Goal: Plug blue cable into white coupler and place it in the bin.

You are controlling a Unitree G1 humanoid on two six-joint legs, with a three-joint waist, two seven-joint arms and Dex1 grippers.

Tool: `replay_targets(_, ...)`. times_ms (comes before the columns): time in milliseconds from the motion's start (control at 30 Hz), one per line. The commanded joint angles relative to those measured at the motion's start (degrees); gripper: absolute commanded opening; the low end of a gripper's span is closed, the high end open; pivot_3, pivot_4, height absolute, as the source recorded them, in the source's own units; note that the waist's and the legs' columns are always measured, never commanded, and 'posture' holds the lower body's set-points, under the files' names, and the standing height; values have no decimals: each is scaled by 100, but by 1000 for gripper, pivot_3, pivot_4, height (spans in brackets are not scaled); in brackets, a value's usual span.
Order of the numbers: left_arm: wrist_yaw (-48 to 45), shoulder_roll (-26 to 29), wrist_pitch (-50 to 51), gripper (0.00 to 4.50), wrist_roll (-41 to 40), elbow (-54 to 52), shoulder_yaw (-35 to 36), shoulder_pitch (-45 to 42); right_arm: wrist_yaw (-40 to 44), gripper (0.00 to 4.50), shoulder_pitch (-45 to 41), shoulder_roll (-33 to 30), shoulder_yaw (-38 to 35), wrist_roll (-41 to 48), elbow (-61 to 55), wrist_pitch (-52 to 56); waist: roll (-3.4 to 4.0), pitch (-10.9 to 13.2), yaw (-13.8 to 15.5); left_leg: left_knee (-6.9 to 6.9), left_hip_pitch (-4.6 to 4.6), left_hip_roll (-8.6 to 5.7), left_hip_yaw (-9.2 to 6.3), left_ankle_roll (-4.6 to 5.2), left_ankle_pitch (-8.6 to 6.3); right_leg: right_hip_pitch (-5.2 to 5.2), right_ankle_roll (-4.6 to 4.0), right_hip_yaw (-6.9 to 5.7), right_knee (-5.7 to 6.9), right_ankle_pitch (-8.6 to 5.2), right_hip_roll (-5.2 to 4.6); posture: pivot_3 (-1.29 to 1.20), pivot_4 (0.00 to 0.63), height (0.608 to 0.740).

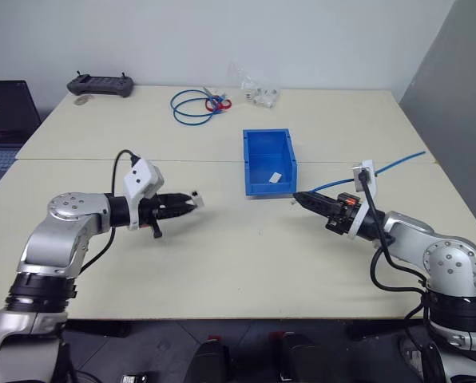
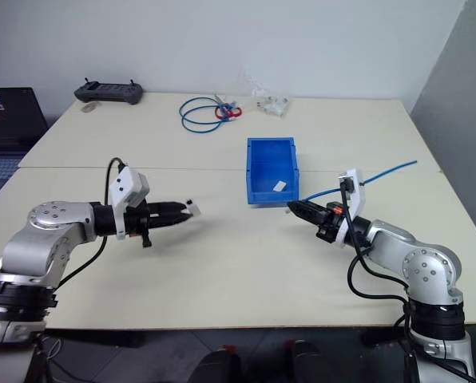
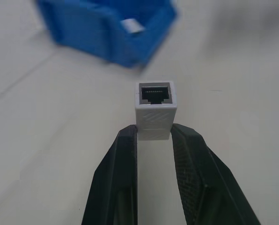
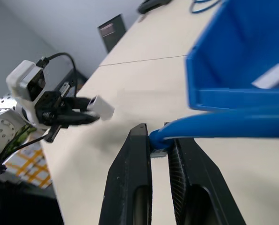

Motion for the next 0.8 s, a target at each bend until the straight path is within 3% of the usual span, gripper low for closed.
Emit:
replay_targets(33,-358,-567,-1098,747,493,368,-688,-253,366,212,-358,-57,110,-260,157,-216,1,0,19,2,0,-2,5,4,2,2,6,1,-1,4,0,0,150,740)
replay_targets(167,-445,-1414,-2134,747,1043,1758,-1163,-855,602,212,-579,-66,199,-612,499,-352,-9,2,19,16,-19,-8,13,11,6,-4,22,3,-6,15,19,0,150,740)
replay_targets(300,-616,-1862,-3139,747,1397,3119,-1344,-1289,655,212,-525,-48,142,-730,439,-353,-10,1,-12,9,-23,-3,13,14,4,-10,6,6,-8,23,24,0,150,740)
replay_targets(633,-1142,-2006,-3647,747,1479,3706,-1347,-1269,311,212,4,111,-82,-604,-111,-252,-10,1,-22,6,-22,9,5,33,-7,-17,5,16,-3,12,21,0,150,740)
replay_targets(700,-1138,-2059,-3605,1443,1507,3853,-1352,-1334,261,212,18,153,-104,-600,-127,-258,-10,1,-21,11,-15,9,3,33,-7,-10,10,14,-3,9,22,0,150,740)
replay_targets(800,-1087,-2146,-3653,2087,1577,4033,-1342,-1425,231,212,7,182,-129,-590,-125,-258,-10,1,-16,13,-14,9,4,33,-6,-8,11,11,-1,9,39,0,150,740)
